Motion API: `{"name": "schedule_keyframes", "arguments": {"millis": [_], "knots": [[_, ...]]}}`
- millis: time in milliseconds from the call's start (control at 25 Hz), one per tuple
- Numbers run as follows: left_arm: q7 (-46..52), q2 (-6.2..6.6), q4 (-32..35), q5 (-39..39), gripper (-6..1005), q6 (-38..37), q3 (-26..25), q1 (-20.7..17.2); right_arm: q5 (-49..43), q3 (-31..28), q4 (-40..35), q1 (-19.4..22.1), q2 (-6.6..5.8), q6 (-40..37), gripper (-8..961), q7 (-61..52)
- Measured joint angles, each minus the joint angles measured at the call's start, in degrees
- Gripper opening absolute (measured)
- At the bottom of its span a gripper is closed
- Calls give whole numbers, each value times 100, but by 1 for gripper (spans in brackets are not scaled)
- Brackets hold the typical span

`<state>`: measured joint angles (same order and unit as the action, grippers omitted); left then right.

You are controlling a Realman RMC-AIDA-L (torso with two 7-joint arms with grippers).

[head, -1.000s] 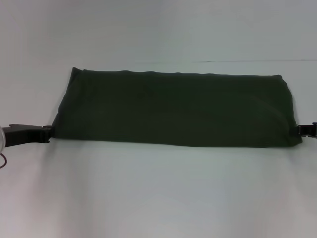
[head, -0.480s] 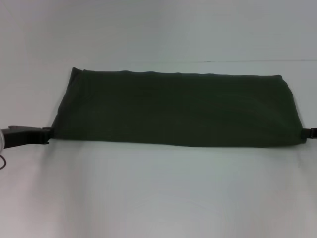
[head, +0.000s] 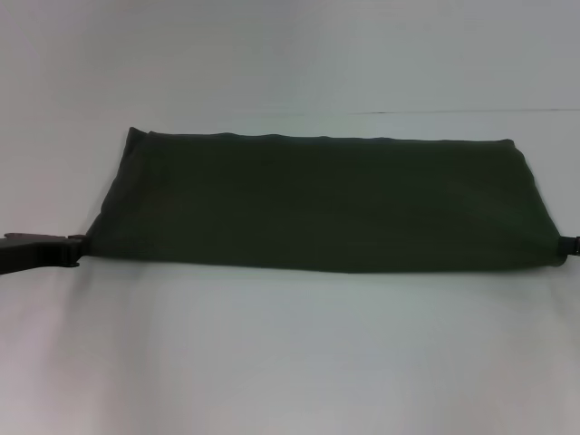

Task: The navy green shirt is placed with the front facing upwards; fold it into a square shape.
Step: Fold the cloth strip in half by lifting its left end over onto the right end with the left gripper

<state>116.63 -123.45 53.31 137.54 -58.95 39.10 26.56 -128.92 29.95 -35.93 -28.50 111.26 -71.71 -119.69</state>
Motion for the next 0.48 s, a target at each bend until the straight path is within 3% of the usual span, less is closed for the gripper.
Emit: {"name": "schedule_keyframes", "arguments": {"millis": [480], "knots": [[-30, 23, 31, 43, 46, -12, -173, -44, 9, -42, 5, 23, 9, -7, 0, 8]]}}
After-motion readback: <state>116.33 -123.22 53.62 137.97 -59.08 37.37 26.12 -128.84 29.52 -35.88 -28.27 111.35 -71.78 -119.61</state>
